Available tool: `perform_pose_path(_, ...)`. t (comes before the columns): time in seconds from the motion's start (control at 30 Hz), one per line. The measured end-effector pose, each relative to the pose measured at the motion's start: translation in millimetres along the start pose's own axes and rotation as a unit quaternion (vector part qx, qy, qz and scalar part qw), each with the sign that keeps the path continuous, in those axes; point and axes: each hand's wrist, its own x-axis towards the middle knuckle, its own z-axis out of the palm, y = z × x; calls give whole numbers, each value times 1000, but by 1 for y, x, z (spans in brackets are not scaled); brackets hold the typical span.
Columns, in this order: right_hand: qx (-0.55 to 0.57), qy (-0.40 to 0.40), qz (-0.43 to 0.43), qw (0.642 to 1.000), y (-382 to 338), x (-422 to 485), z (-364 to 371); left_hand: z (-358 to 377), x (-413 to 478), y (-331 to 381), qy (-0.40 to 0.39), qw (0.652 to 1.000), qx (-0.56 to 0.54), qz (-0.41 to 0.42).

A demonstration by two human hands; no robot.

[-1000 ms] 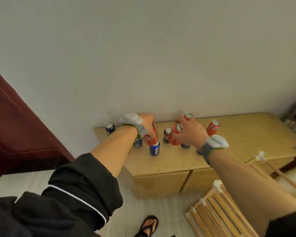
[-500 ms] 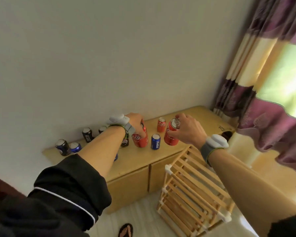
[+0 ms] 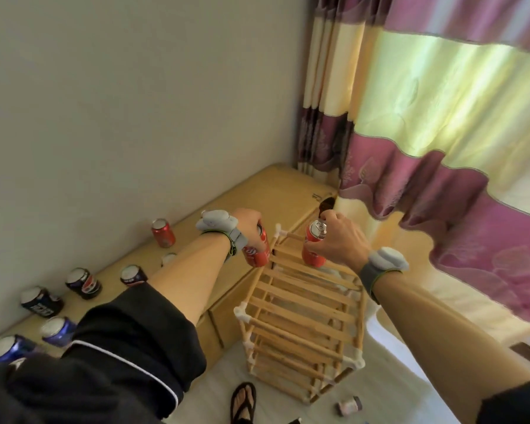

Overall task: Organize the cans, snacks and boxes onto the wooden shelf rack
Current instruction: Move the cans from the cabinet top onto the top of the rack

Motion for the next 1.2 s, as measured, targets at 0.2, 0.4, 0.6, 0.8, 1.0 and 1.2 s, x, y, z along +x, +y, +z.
perform_pose_path(0.2, 7, -33, 80, 996, 15, 38, 36, 26, 79, 3, -39, 996, -70, 32)
perform_pose_path(0.4, 28, -51, 142, 988, 21, 83, 87, 64, 152, -9, -61, 993, -82, 63)
perform_pose_path(0.6, 44, -58, 168, 983, 21, 102, 122, 96, 182, -19, -27, 992, -89, 88)
perform_pose_path(0.8, 48, -74, 180, 980, 20, 125, 138, 109, 209, -19, -28, 987, -104, 123)
perform_pose_path(1.0, 47, -78, 179, 980, 20, 138, 144, 111, 222, -21, -39, 984, -110, 134)
perform_pose_path(1.2, 39, -82, 172, 981, 22, 142, 145, 113, 227, -21, -54, 981, -97, 159)
